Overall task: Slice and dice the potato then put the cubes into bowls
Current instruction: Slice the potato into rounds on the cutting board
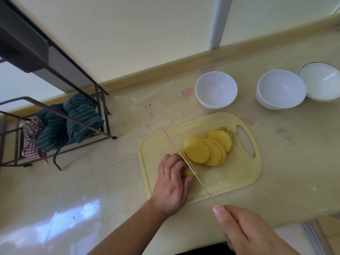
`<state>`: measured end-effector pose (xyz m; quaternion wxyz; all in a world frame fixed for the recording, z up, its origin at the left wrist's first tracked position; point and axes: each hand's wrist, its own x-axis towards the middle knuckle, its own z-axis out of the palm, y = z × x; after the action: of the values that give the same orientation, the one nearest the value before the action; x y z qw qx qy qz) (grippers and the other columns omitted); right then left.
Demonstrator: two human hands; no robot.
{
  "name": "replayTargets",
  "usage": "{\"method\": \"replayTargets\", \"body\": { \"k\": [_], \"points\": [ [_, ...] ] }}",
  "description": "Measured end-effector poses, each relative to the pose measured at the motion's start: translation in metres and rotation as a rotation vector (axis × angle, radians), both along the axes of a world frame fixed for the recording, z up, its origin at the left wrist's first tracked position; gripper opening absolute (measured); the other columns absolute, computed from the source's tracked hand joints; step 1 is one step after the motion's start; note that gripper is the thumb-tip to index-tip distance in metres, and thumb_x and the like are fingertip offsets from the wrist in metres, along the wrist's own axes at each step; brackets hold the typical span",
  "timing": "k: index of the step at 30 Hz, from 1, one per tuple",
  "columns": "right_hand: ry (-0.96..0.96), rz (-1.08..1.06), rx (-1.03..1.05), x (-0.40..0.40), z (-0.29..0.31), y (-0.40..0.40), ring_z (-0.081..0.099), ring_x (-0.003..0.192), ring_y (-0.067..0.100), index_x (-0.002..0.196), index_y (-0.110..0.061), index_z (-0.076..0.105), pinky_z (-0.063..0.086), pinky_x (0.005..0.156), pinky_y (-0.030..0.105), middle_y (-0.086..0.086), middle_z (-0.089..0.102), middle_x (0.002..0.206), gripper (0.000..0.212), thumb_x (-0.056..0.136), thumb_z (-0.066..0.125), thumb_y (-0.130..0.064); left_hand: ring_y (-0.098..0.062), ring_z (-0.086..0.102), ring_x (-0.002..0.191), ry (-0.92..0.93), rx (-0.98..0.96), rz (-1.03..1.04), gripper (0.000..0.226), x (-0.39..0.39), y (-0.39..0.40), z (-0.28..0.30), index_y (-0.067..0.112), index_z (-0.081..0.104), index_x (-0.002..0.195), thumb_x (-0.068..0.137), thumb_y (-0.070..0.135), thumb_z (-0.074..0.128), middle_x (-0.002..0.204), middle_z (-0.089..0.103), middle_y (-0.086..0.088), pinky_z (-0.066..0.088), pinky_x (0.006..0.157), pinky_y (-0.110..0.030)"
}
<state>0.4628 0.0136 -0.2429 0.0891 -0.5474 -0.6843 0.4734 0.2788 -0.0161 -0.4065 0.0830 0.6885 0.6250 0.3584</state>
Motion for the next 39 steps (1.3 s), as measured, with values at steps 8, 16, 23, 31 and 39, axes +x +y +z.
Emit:
{"method": "replayTargets", "body": {
  "k": [8, 16, 23, 31, 39],
  "points": [
    [0.097, 0.032, -0.235, -0.005, -0.016, 0.006, 0.056, 0.056, 0.009, 0.059, -0.024, 0.051, 0.046, 0.065, 0.031, -0.007, 0.057, 0.052, 0.056, 0.084, 0.033, -0.071, -0.04, 0.049, 0.121, 0.003, 0.006, 0.002, 0.034, -0.001, 0.001, 0.0, 0.004, 0.044, 0.128, 0.109, 0.03, 0.035, 0.134, 0.044, -0.015, 0.036, 0.113, -0.044],
    [0.085, -0.048, -0.202, -0.009, -0.022, -0.004, 0.055, 0.054, 0.008, 0.064, -0.031, 0.061, 0.048, 0.064, 0.033, -0.004, 0.055, 0.052, 0.059, 0.082, 0.026, -0.076, -0.038, 0.047, 0.12, -0.009, -0.001, -0.012, 0.032, -0.001, 0.001, 0.001, 0.004, 0.045, 0.124, 0.109, 0.03, 0.036, 0.13, 0.042, -0.013, 0.036, 0.113, -0.042],
    [0.003, 0.097, -0.094, 0.025, -0.043, -0.027, 0.067, 0.071, 0.012, 0.122, -0.023, 0.056, 0.052, 0.068, 0.03, 0.002, 0.072, 0.077, 0.027, 0.103, 0.04, -0.034, -0.035, 0.047, 0.119, -0.011, 0.008, -0.014, 0.03, 0.0, 0.002, 0.001, 0.005, 0.045, 0.122, 0.108, 0.031, 0.035, 0.127, 0.042, -0.012, 0.035, 0.113, -0.039],
    [0.06, 0.004, -0.341, -0.002, -0.067, -0.002, 0.042, 0.048, 0.005, 0.06, -0.021, 0.048, 0.037, 0.056, 0.033, 0.0, 0.045, 0.049, 0.058, 0.081, 0.032, -0.073, -0.036, 0.045, 0.122, -0.028, -0.009, -0.013, 0.03, 0.0, 0.001, 0.003, 0.007, 0.044, 0.122, 0.108, 0.031, 0.036, 0.13, 0.042, -0.012, 0.038, 0.112, -0.042],
    [0.216, -0.17, -0.893, 0.017, -0.053, 0.036, 0.018, 0.042, 0.013, 0.067, -0.015, 0.046, 0.017, 0.04, 0.019, 0.005, 0.029, 0.055, 0.054, 0.087, 0.038, -0.065, -0.036, 0.044, 0.123, -0.02, 0.003, -0.022, 0.027, -0.001, -0.002, 0.005, 0.009, 0.044, 0.123, 0.109, 0.031, 0.038, 0.13, 0.041, -0.01, 0.041, 0.107, -0.045]
  ]
}}
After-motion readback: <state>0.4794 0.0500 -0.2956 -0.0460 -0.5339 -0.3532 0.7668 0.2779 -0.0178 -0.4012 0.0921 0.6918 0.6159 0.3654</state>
